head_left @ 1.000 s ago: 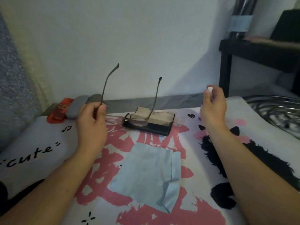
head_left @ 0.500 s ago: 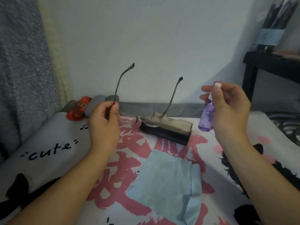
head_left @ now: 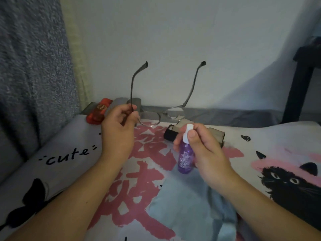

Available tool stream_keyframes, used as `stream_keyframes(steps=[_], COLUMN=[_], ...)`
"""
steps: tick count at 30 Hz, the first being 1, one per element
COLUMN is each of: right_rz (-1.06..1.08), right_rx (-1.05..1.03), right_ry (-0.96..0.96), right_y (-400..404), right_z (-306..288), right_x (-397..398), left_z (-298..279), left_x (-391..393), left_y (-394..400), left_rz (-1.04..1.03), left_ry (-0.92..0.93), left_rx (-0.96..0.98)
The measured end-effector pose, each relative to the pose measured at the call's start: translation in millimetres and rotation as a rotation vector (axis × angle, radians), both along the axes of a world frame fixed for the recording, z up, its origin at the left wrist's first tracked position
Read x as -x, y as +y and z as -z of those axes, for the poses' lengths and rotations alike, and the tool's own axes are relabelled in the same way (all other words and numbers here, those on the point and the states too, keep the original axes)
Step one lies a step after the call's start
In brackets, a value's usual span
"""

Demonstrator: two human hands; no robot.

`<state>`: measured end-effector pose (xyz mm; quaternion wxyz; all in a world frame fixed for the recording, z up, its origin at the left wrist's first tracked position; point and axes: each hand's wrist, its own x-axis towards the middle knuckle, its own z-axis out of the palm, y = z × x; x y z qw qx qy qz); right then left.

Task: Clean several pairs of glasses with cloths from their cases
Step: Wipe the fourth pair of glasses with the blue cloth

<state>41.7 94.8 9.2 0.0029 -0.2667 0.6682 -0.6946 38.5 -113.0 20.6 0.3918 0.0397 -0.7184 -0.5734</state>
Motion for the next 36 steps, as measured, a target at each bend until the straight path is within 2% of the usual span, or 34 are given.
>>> stream_keyframes(steps=[8,10,13,17,22,30,33,36], right_rz=[-0.116,-0.189,-0.451,-0.654,-0.543,-0.072,-0.129,-0.182], right_rx=[-0.284,-0.127,0.276,0.396,0.330,-0.050,0.043,-0.001], right_ry=[-0.152,-0.236,-0.480,-0.544,-0.527,-0.336,-0.481,-0.583], right_y=[4,5,14,24,23,14,15,14], right_z=[8,3,-13,-23,-24,-27,-33,-33], right_x=[4,5,0,-3,-3,-9,-16,-20], left_z=[1,2,2,4,8,9,10,6], left_x=[-8,-7,-6,-7,-6,-7,-6,-10], left_y=[12,13,14,17,16,17,15,16], left_rz=[0.053,0.075,0.097,0.117,0.128,0.145,0.120,0.052], left_ry=[0.033,0.028,0.023,0.021,0.030,0.066,0.138,0.269], left_rx=[0.033,0.006,-0.018,-0.002,0.111,0.240,0.389,0.628])
